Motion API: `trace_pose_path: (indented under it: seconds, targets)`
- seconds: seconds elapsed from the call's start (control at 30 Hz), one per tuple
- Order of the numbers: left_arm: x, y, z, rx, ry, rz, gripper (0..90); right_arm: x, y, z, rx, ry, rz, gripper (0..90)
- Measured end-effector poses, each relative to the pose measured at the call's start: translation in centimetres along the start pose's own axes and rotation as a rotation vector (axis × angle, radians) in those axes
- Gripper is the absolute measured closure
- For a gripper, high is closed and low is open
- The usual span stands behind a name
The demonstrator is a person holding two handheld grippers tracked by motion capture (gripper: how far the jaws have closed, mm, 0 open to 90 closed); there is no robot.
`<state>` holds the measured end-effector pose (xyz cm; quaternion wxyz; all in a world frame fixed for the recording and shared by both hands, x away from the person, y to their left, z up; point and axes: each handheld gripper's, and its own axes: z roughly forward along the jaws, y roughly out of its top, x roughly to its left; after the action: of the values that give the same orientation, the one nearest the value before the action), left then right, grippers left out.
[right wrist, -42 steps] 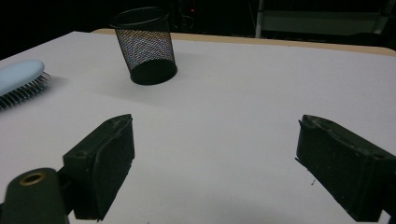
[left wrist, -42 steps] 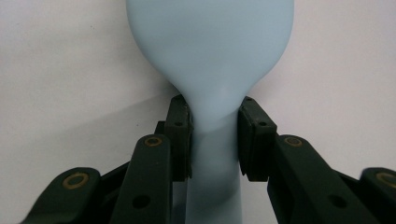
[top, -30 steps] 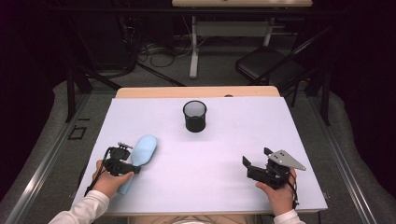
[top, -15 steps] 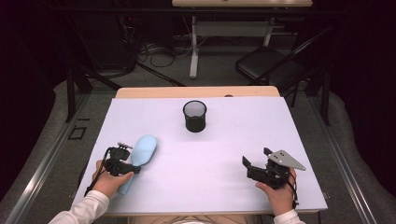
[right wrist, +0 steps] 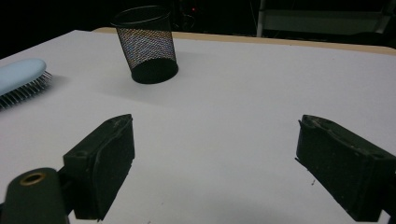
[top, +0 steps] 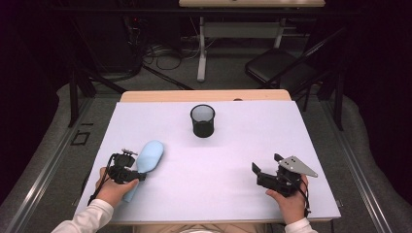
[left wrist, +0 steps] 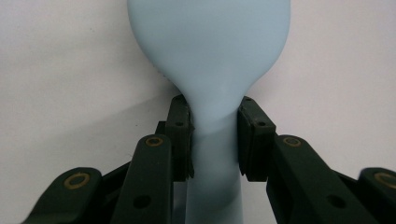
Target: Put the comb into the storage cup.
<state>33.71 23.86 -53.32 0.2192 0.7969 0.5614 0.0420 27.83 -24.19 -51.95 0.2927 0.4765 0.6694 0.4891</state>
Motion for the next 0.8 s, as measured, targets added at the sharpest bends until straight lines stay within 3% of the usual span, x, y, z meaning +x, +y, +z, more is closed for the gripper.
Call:
trace_pose_path:
  seconds: [0.4,0.8]
  targets:
    - [0.0,0.1,-0.5,-0.037,-0.001,0.01,70.0,0.0,0.0,0.0,0.001,0.0,0.0,11.2]
    - [0.0,0.7,-1.4,-0.113,-0.026,0.002,70.1,0.0,0.0,0.0,0.002,0.001,0.0,11.2]
